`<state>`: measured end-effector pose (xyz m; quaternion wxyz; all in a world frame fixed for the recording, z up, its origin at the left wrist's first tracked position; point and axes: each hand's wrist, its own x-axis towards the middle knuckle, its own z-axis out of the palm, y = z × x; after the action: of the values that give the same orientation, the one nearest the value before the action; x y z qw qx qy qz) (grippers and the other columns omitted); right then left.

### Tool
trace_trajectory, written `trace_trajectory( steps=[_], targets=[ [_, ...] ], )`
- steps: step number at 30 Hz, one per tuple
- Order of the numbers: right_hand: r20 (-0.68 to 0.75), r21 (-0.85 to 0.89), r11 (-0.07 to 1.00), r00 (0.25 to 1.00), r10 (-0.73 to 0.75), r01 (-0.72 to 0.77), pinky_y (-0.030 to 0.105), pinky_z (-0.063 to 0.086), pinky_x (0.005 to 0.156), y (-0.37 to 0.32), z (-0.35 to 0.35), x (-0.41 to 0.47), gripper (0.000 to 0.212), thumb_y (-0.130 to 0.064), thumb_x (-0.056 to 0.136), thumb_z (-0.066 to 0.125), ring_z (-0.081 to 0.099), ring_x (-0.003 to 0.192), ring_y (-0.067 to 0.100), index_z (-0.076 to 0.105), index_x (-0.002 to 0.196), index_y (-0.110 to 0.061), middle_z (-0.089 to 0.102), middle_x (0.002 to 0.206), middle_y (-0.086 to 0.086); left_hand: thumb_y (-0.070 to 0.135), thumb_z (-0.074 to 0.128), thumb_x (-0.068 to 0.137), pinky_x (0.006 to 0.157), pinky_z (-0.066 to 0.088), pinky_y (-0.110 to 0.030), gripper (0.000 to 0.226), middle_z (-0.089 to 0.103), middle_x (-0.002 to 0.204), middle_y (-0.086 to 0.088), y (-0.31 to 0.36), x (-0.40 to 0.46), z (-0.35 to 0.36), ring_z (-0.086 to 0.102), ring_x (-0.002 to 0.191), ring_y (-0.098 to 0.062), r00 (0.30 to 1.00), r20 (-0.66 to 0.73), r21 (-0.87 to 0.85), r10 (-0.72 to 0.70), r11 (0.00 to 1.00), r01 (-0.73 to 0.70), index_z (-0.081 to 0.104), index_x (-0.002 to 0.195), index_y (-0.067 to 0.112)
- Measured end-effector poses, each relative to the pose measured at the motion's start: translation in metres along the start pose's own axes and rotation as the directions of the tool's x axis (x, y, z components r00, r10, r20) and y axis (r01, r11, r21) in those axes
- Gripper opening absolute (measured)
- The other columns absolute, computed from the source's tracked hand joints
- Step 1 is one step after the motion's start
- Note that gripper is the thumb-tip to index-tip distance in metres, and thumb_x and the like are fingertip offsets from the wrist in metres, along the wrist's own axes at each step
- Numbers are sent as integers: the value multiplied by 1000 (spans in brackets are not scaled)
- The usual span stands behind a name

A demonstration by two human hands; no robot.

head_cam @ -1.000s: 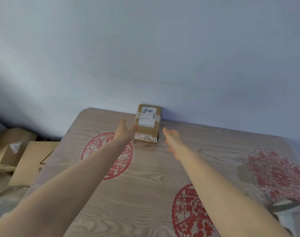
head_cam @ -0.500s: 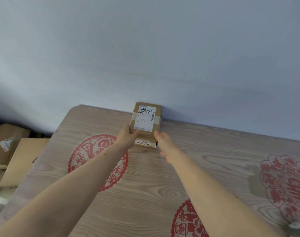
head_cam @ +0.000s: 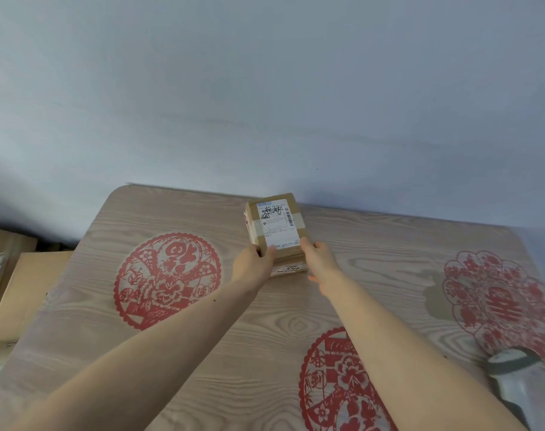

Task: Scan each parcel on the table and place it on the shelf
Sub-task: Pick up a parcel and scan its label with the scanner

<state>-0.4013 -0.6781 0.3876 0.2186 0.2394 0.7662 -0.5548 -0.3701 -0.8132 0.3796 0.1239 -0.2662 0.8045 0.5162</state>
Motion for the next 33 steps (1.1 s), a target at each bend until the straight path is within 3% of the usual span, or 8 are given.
trace_trajectory(
  steps=[3, 7, 13, 20, 24, 27, 31, 33],
  targets=[
    [-56, 6, 1000, 998, 10, -9, 40, 46, 92, 19, -27, -12, 42, -38, 101, 44, 51, 104, 21, 52, 131, -10, 57, 123, 5, 43, 51, 97, 65, 39, -30, 41, 69, 104, -14, 1, -30, 27, 62, 92, -27, 999, 39, -27, -34, 999, 35, 65, 108, 5],
    [-103, 20, 1000, 995, 15, -13, 46, 46, 99, 43, -64, -32, 37, -32, 104, 41, 49, 100, 20, 50, 134, -12, 53, 115, 5, 42, 49, 99, 71, 45, -30, 37, 68, 105, -6, -1, -73, 63, 60, 89, -19, 995, 63, -87, -79, 993, 85, 64, 110, 10],
    [-139, -4, 1000, 990, 20, -21, 53, 43, 104, 80, -123, -50, 41, -26, 103, 40, 52, 123, 38, 54, 127, 5, 56, 133, 22, 37, 48, 100, 82, 49, -38, 41, 58, 116, -8, 4, -136, 119, 56, 95, -24, 982, 30, -198, -187, 962, 190, 37, 132, 13],
    [-139, -53, 998, 990, 27, -34, 50, 47, 98, 131, -201, -64, 46, -37, 100, 41, 56, 114, 33, 55, 124, -1, 59, 125, 16, 42, 43, 101, 84, 46, -38, 56, 57, 124, -13, 9, -203, 196, 54, 98, -26, 948, 89, -245, -306, 916, 319, 32, 144, 8],
    [-132, -73, 997, 991, 28, -38, 49, 46, 101, 152, -242, -74, 29, -38, 100, 40, 54, 112, 30, 54, 111, -15, 56, 127, 14, 48, 41, 95, 94, 53, -47, 60, 63, 121, -16, 9, -228, 240, 63, 107, -36, 941, 150, -296, -305, 894, 337, 41, 141, 10],
    [-124, -108, 994, 992, 13, -27, 49, 44, 104, 164, -269, -75, 36, -37, 103, 38, 52, 122, 32, 54, 123, -11, 54, 135, 15, 54, 39, 89, 94, 53, -53, 66, 65, 120, -21, 4, -240, 274, 64, 109, -39, 932, 209, -313, -297, 882, 351, 42, 138, 11],
    [-83, -119, 993, 997, -1, -8, 52, 37, 112, 174, -289, -77, 54, -41, 104, 37, 39, 138, 30, 34, 150, -14, 38, 154, 8, 53, 39, 97, 79, 58, -37, 59, 62, 117, -12, 12, -264, 289, 67, 94, -27, 916, 243, -359, -318, 848, 390, 37, 140, 13],
    [-67, -100, 995, 998, -18, 11, 51, 35, 113, 177, -295, -76, 57, -42, 104, 38, 36, 141, 30, 27, 154, -16, 33, 157, 6, 53, 39, 98, 84, 57, -40, 59, 61, 118, -13, 12, -268, 293, 66, 98, -28, 913, 240, -351, -329, 848, 398, 35, 141, 13]
  ],
)
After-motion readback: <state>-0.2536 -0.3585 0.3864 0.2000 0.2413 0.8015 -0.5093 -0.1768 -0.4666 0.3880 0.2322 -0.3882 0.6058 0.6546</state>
